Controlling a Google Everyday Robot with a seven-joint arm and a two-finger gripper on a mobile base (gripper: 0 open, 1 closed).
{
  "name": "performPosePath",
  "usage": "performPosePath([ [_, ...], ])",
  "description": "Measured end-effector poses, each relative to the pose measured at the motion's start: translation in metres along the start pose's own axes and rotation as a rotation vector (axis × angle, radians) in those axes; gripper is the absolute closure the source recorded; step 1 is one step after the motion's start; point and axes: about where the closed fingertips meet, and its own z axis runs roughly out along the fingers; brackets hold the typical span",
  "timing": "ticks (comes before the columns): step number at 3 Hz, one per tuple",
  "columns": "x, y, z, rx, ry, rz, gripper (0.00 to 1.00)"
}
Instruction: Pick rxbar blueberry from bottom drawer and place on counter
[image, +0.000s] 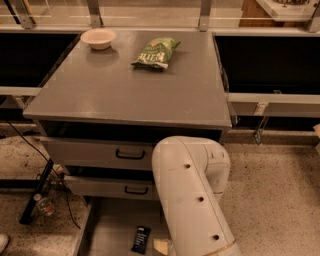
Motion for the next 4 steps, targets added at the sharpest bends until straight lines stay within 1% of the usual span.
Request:
performPosePath([
  [1,-0.014,-0.022,0.003,0.045,-0.002,0.036,0.0],
  [2,-0.02,-0.054,0.005,0.107,0.008,0.07,0.0],
  [3,-0.024,-0.103,0.007,0.211,0.032,0.135,0.0],
  [4,-0.022,-0.177,-0.007,0.365,0.063,0.228,0.0],
])
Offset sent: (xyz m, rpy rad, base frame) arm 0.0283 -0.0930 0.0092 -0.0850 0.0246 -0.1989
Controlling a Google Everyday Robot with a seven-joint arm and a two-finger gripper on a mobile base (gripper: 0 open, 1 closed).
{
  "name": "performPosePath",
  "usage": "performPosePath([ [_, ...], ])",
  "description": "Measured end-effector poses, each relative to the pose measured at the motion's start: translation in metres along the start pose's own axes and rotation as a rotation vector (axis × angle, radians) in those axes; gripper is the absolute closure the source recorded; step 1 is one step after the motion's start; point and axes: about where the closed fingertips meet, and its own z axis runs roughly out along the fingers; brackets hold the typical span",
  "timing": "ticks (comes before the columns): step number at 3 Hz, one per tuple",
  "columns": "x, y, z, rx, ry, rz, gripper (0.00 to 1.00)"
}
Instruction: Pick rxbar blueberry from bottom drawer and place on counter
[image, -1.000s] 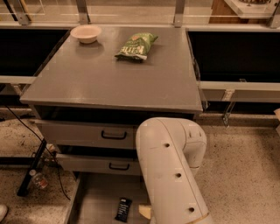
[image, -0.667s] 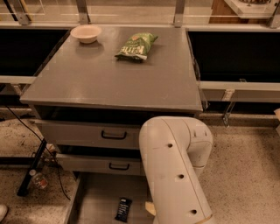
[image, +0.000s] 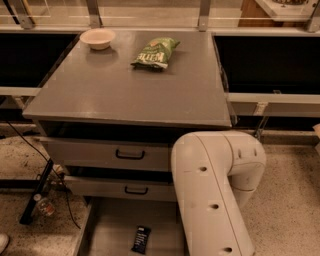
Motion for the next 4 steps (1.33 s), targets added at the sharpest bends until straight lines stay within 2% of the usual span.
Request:
performPosePath([
  [1,-0.013,-0.086,-0.008,0.181,0.009,0.085,0.0],
  [2,-0.029,-0.184,-0.043,0.386,-0.012,0.173,0.0],
  [3,-0.054,-0.27,-0.12,0.569,-0.096,0.261,0.0],
  [4,-0.081,-0.29,-0.185,0.645,-0.208,0.259,0.0],
])
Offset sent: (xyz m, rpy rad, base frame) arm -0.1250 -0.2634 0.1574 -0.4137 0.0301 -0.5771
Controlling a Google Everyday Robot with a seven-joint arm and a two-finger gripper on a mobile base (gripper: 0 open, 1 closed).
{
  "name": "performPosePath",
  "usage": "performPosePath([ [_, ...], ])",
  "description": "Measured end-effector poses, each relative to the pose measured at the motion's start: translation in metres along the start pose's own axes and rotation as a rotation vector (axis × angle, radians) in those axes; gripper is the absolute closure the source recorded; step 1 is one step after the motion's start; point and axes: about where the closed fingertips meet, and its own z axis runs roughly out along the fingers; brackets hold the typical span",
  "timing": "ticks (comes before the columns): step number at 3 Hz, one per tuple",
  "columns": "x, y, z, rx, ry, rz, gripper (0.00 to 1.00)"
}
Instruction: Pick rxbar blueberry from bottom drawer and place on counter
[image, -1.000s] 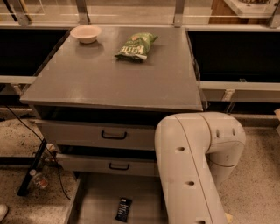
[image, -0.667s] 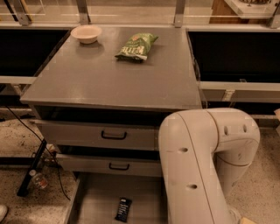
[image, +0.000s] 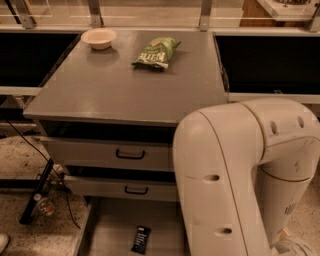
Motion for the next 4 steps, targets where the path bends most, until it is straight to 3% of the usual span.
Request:
performPosePath([
  [1,0.0,-0.026,-0.005,0.03,-0.002,-0.036,0.0],
  [2,-0.002,0.009,0.007,0.097,-0.004,-0.067,0.0],
  [3,-0.002,0.02,0.033,0.24,0.029,-0.098,0.0],
  [4,-0.013,0.024,0.062,0.367,0.083,-0.055,0.0],
])
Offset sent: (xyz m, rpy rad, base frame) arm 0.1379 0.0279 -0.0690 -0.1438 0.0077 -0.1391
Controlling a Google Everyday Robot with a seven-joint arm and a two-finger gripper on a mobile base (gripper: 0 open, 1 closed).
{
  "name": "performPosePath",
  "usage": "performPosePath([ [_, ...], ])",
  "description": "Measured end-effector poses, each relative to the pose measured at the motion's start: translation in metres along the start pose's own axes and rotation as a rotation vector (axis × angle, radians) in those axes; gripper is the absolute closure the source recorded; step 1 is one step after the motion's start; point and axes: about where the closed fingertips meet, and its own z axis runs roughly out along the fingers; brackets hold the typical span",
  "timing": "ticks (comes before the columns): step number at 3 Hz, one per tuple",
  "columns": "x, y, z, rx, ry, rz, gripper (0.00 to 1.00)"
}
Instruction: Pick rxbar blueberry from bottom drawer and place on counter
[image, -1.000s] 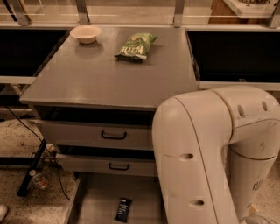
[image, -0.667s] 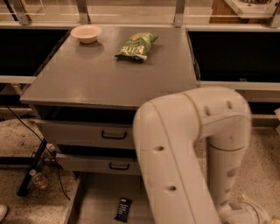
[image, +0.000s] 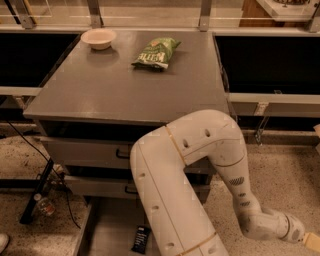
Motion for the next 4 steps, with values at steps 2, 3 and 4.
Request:
performPosePath([
  [2,-0.024,0.008,0.009,0.034,0.001,0.05,0.0],
  [3,-0.025,0.004,0.01,0.023,0.016,0.047,0.0],
  [4,-0.035,-0.015,0.034,-0.007,0.067,0.099,0.0],
])
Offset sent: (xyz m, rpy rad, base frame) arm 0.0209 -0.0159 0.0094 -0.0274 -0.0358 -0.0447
